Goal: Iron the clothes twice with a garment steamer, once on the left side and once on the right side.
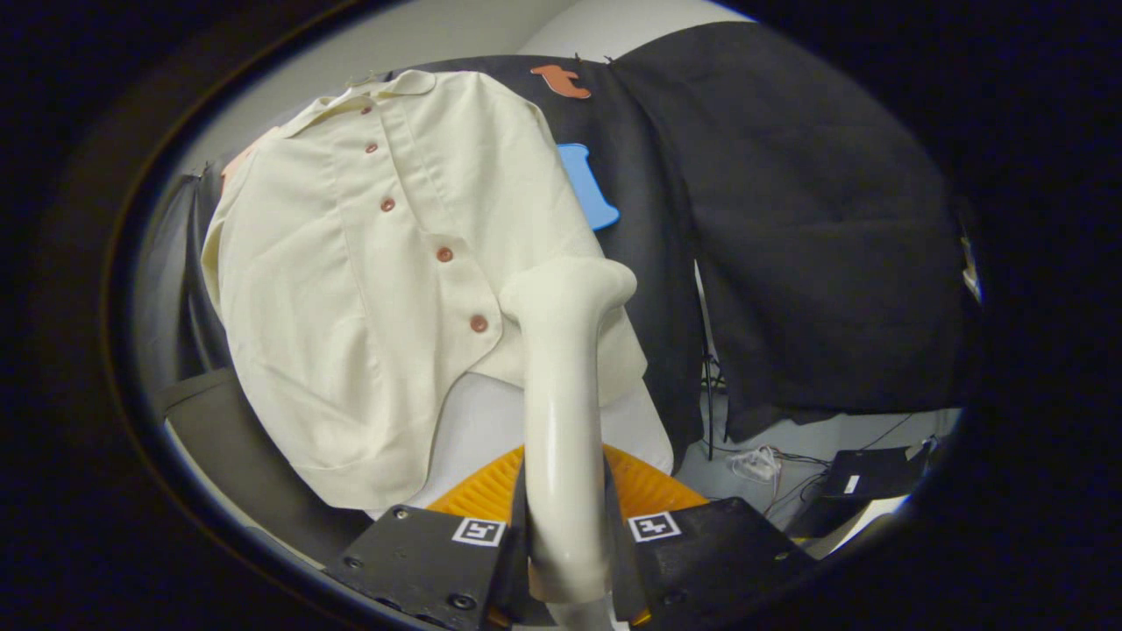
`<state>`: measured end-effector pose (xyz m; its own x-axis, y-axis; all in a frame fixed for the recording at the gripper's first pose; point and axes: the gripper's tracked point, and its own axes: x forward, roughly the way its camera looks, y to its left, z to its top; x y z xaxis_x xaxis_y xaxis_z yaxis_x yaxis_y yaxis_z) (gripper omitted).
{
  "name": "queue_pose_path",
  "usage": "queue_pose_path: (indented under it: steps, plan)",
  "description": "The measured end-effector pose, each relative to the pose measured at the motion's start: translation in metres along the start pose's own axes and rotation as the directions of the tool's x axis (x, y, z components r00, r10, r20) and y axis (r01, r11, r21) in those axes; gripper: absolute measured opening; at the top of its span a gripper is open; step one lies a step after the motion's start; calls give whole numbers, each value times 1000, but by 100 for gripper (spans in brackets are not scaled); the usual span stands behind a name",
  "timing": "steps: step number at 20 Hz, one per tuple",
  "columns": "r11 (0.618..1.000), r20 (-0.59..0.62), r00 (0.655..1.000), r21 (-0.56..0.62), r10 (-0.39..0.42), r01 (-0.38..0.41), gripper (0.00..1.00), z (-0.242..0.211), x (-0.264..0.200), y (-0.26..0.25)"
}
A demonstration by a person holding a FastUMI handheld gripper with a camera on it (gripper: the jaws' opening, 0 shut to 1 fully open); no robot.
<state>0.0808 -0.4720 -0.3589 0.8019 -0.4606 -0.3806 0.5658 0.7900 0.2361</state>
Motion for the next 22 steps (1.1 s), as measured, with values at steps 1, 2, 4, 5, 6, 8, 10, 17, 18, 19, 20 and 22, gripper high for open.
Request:
queue_pose_path:
  steps: [1, 2, 4, 5, 6, 8, 10, 17, 18, 19, 20, 22]
  plan:
    - [1000, -10, 1000, 9, 0, 0, 37, -5, -2, -1]
    - [1000, -16, 1000, 13, 1, -1, 37, -9, -7, -1]
    - [1000, -26, 1000, 6, -3, 3, 37, -15, -17, -3]
    - [1000, -29, 1000, 9, 1, -1, 37, -18, -24, -1]
    - [1000, -28, 1000, 11, 9, -9, 37, -19, -34, 2]
    - [1000, -33, 999, 10, 23, -23, 37, -20, -49, 9]
    - [999, -2, 999, -2, 37, -37, 37, -12, -69, 19]
    - [988, 48, 988, -54, 144, -141, 37, 14, -156, 91]
    - [985, 52, 985, -53, 167, -165, 37, 18, -171, 105]
    - [981, 56, 979, -42, 194, -192, 37, 22, -186, 119]
    - [976, 69, 974, -42, 216, -214, 37, 28, -200, 132]
    - [966, 79, 964, -75, 254, -249, 37, 35, -225, 161]
